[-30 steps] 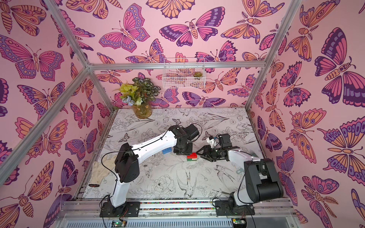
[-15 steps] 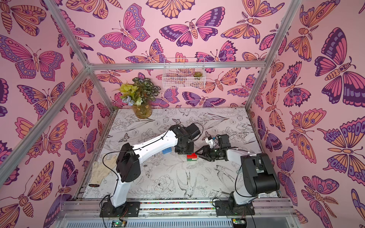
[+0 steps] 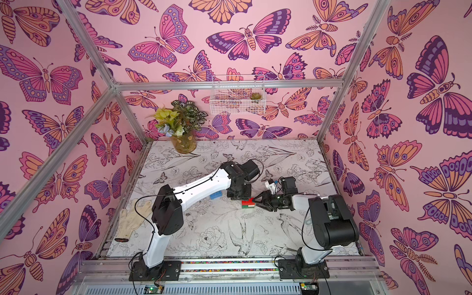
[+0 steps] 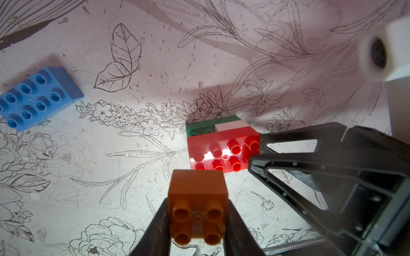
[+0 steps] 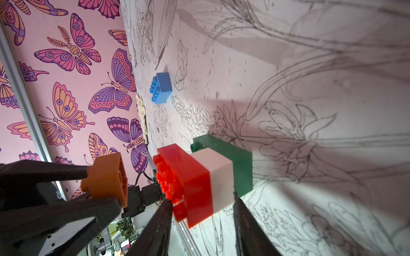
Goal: Assemble the number 5 with lego
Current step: Assemble the lego brick with the lego brick.
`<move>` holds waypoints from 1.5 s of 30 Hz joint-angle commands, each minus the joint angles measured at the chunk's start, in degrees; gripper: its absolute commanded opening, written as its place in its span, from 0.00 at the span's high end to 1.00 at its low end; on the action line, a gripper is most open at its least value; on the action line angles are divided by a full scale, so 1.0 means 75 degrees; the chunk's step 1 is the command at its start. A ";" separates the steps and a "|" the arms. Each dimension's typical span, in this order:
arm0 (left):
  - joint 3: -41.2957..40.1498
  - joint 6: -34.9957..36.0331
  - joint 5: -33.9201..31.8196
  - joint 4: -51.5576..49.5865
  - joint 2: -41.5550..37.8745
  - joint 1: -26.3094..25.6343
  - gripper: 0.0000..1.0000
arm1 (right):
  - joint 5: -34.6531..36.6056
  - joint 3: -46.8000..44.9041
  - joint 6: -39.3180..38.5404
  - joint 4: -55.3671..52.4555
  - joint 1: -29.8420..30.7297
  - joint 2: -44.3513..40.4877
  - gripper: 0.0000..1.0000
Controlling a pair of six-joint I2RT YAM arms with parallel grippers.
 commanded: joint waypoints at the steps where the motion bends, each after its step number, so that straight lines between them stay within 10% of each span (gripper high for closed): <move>1: 0.0140 0.0016 0.0034 -0.0242 0.0109 -0.0036 0.94 | -0.0198 -0.0094 0.0157 0.0342 -0.0019 0.0157 0.54; 45: 0.0241 0.0068 0.0128 -0.0235 0.0436 -0.0042 0.90 | -0.0471 -0.0531 0.0873 0.1888 0.0001 0.0689 0.57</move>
